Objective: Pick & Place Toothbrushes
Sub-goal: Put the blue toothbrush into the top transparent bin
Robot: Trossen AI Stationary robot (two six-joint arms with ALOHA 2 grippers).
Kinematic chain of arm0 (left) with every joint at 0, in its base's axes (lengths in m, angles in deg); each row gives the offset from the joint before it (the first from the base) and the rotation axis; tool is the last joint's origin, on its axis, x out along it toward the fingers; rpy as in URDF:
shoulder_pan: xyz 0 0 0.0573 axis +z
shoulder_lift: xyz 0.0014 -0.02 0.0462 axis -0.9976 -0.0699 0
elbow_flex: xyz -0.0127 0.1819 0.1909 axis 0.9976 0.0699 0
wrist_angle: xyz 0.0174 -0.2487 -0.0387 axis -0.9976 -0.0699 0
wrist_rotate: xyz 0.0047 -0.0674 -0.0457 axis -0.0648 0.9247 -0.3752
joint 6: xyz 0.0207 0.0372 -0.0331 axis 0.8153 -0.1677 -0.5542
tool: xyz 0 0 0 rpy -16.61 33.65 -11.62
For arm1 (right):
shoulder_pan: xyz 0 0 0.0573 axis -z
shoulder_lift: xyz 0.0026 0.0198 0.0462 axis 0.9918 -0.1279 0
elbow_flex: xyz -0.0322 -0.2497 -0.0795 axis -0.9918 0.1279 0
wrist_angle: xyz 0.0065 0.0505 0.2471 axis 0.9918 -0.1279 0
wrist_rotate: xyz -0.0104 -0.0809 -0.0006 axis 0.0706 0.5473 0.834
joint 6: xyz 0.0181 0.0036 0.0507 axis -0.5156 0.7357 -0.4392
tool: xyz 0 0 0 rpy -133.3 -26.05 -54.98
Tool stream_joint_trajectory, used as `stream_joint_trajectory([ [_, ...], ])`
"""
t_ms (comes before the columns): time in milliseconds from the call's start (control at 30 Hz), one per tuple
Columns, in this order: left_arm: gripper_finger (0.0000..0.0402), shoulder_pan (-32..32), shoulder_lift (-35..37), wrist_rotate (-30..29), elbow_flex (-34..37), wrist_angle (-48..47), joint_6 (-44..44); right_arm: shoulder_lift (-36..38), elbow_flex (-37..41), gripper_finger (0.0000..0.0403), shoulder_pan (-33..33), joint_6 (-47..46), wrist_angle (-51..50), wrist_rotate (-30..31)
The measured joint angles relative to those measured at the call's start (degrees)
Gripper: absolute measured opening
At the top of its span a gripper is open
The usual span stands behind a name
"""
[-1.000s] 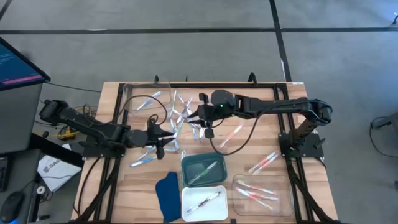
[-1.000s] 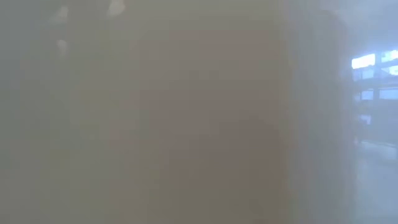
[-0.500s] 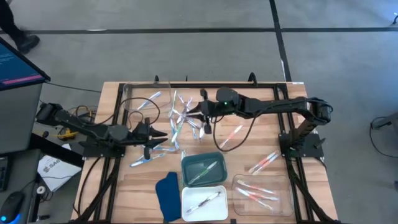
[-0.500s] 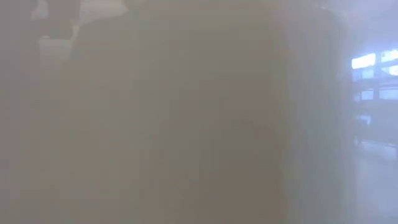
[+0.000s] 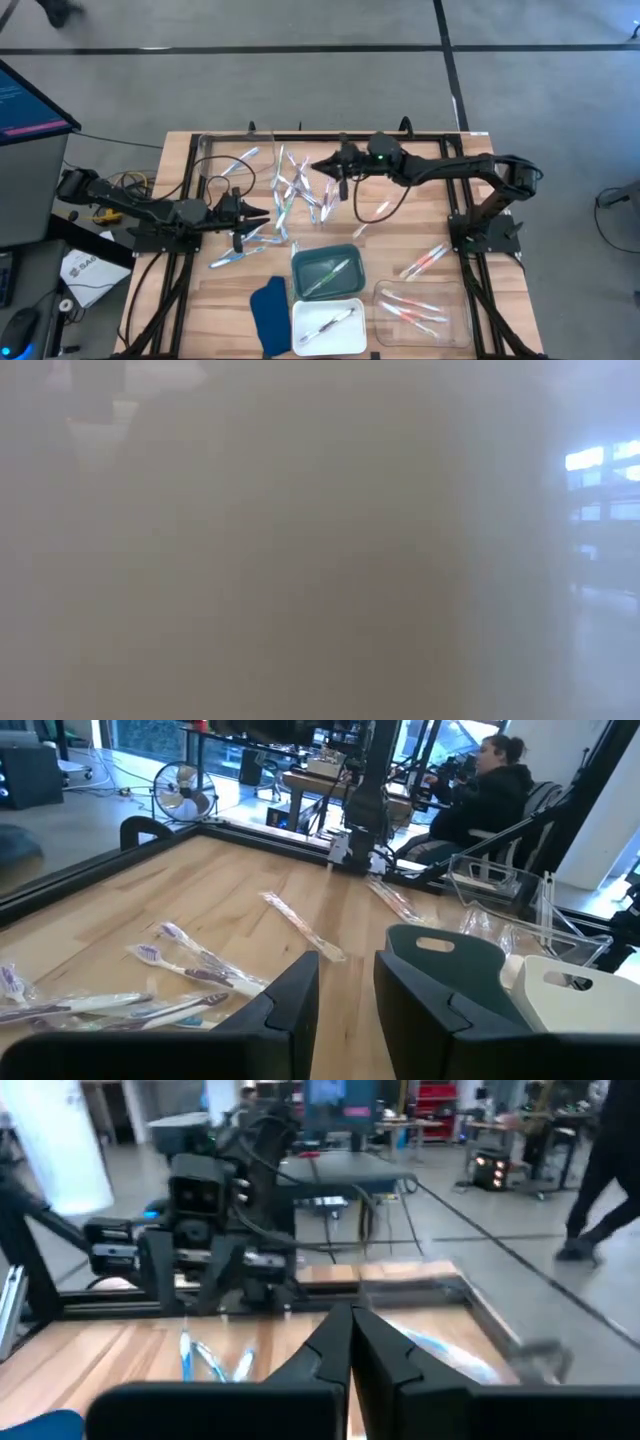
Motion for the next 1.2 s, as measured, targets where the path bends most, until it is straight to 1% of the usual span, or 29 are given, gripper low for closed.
stream_joint_trajectory([
  [67,0.0095,0.0,0.0,0.0,0.0,0.1,0.0,1.4,1.8,0.0003,0.7,-0.7,2.2,2.6],
  [133,0.0095,0.0,0.0,0.0,0.0,0.4,0.0,3.8,3.5,0.0003,1.1,-0.6,1.0,4.9],
  [200,0.0095,0.0,0.0,0.0,0.0,0.4,0.0,6.0,5.0,0.0002,0.6,-0.3,1.3,6.7],
  [300,0.0095,0.0,0.0,0.0,0.0,0.7,0.0,9.1,7.5,0.0002,-0.7,1.0,4.6,8.5],
  [433,0.0095,0.0,0.0,0.0,0.0,0.9,0.0,11.9,11.1,0.0001,-2.7,2.6,14.6,11.2],
  [533,0.0095,0.0,0.0,0.0,0.0,0.9,0.0,13.3,13.0,0.0001,-3.9,2.4,18.6,12.7],
  [867,0.0095,0.0,0.0,0.0,0.0,1.2,0.0,14.3,13.5,0.0003,-4.9,3.5,15.2,12.7],
  [1200,0.0095,0.0,0.0,0.0,0.0,1.2,0.0,14.3,13.5,0.0004,-4.9,3.5,14.7,12.4],
])
